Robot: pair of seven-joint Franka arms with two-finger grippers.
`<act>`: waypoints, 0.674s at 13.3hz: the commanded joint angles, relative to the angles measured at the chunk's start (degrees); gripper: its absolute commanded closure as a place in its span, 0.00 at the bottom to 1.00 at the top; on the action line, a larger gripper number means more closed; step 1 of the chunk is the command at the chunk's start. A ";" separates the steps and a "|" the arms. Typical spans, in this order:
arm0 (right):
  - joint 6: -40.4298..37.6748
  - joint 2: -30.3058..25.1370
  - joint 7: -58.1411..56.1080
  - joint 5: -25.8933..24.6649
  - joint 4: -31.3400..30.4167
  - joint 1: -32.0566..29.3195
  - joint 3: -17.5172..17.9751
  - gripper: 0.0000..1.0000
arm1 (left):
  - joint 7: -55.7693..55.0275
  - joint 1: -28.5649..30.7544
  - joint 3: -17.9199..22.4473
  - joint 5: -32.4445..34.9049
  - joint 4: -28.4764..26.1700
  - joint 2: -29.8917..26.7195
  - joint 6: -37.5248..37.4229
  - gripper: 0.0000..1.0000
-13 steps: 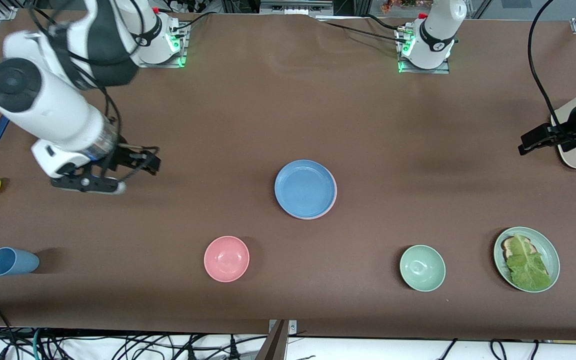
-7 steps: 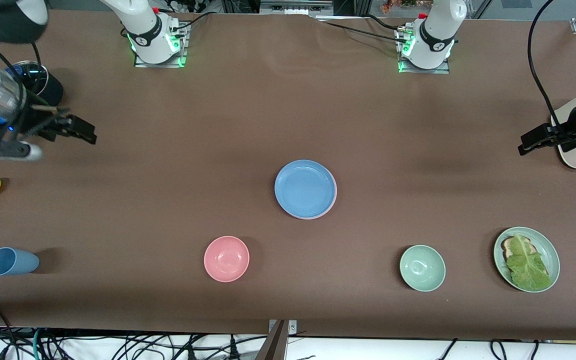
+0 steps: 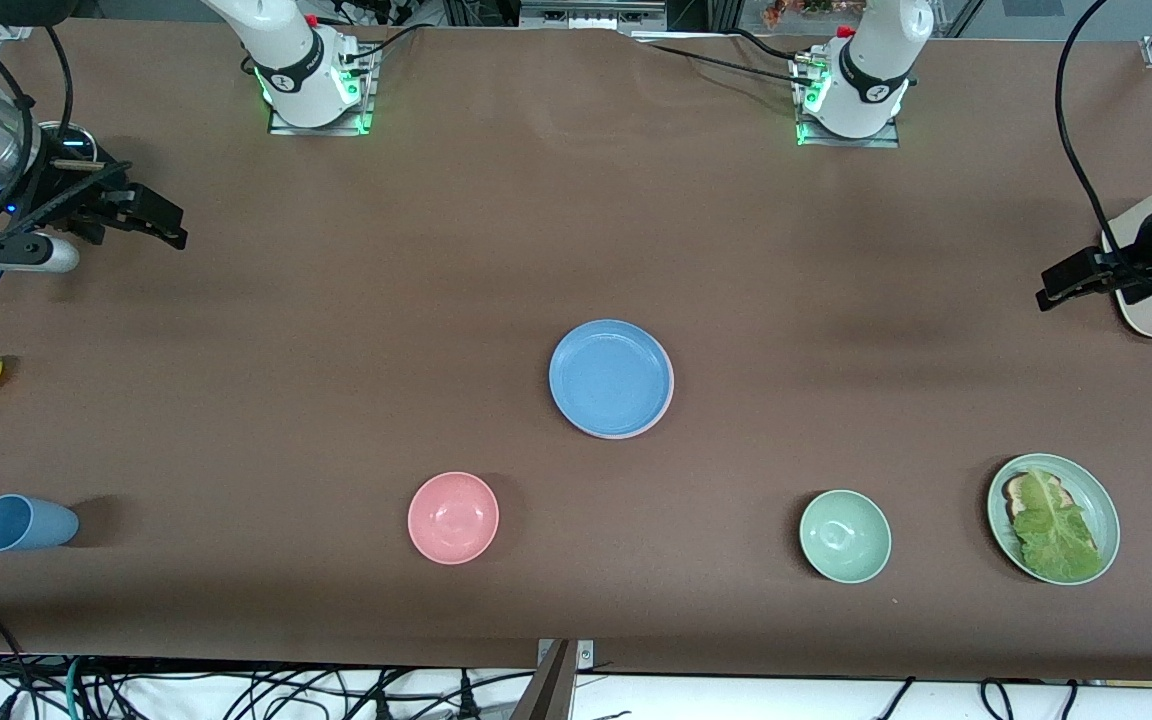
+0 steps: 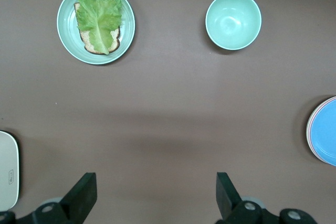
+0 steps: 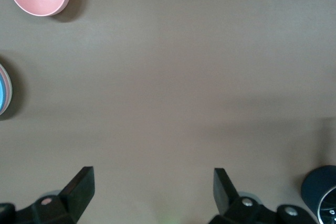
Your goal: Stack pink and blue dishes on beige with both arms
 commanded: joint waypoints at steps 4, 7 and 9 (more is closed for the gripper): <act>-0.56 -0.74 -0.93 -0.33 0.75 -0.63 0.23 0.00 | 0.96 -0.16 0.15 1.30 0.86 0.20 0.15 0.00; -0.56 -0.74 -0.92 -0.33 1.01 -0.63 0.23 0.00 | 0.96 -0.16 0.06 1.30 0.77 0.20 0.24 0.00; -0.64 -0.92 -0.75 -0.41 1.01 -0.63 0.32 0.00 | 0.96 -0.16 0.06 1.30 0.77 0.20 0.24 0.00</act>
